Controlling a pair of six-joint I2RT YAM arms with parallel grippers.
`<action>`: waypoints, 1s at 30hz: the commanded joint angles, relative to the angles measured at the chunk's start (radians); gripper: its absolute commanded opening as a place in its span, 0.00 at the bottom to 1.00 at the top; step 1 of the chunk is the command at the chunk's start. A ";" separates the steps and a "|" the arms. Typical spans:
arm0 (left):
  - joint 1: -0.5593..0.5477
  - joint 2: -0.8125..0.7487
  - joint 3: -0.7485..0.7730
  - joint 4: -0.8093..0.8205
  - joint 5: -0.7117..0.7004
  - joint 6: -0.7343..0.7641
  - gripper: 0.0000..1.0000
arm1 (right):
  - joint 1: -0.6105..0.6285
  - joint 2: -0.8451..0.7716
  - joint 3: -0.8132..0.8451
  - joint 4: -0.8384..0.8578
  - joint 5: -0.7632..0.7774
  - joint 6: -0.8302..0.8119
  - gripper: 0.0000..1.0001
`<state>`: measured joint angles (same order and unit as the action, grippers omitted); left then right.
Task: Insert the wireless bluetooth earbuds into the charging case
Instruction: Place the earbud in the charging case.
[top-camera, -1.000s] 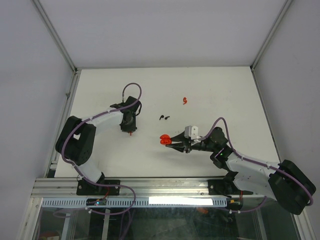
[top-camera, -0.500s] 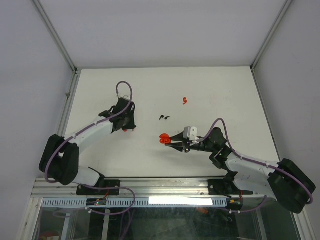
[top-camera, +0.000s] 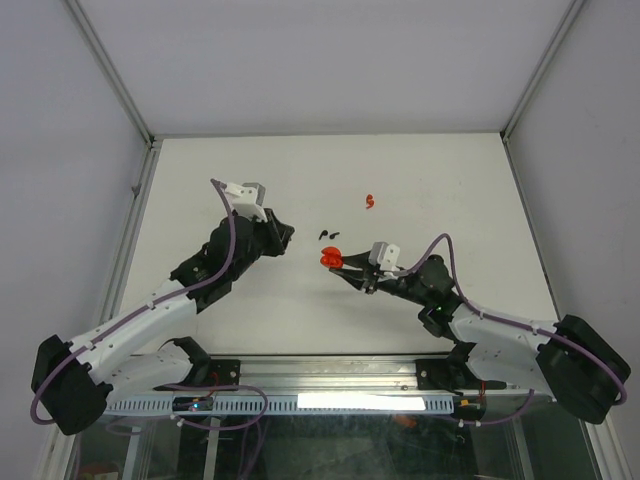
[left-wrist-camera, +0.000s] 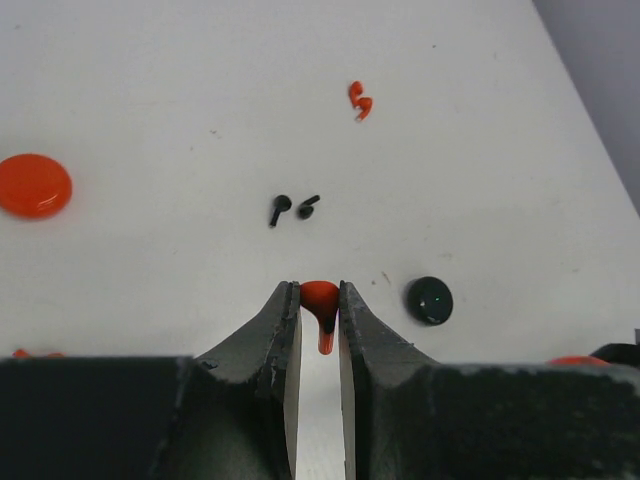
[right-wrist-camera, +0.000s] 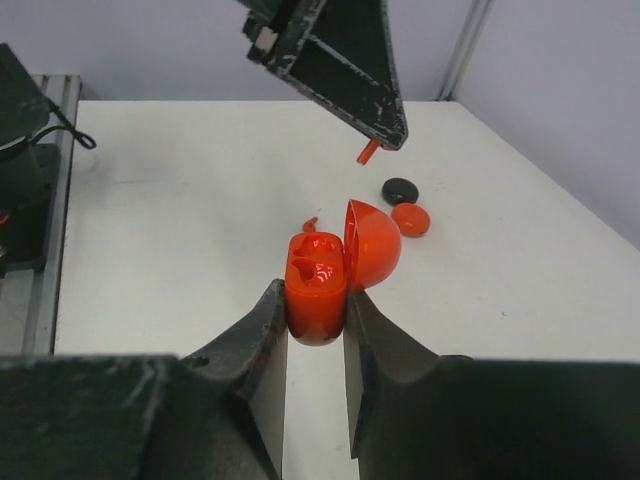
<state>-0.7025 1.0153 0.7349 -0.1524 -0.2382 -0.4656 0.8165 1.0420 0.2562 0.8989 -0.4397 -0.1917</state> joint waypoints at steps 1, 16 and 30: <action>-0.053 -0.071 -0.040 0.214 -0.059 -0.011 0.08 | 0.018 0.018 0.064 0.139 0.134 0.033 0.00; -0.263 -0.120 -0.156 0.636 -0.215 0.067 0.10 | 0.049 0.148 0.087 0.380 0.341 0.090 0.00; -0.307 0.026 -0.121 0.755 -0.182 0.122 0.11 | 0.053 0.173 0.071 0.457 0.319 0.075 0.00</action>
<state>-0.9962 1.0191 0.5789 0.5034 -0.4358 -0.3725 0.8631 1.2144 0.3107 1.2606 -0.1230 -0.1066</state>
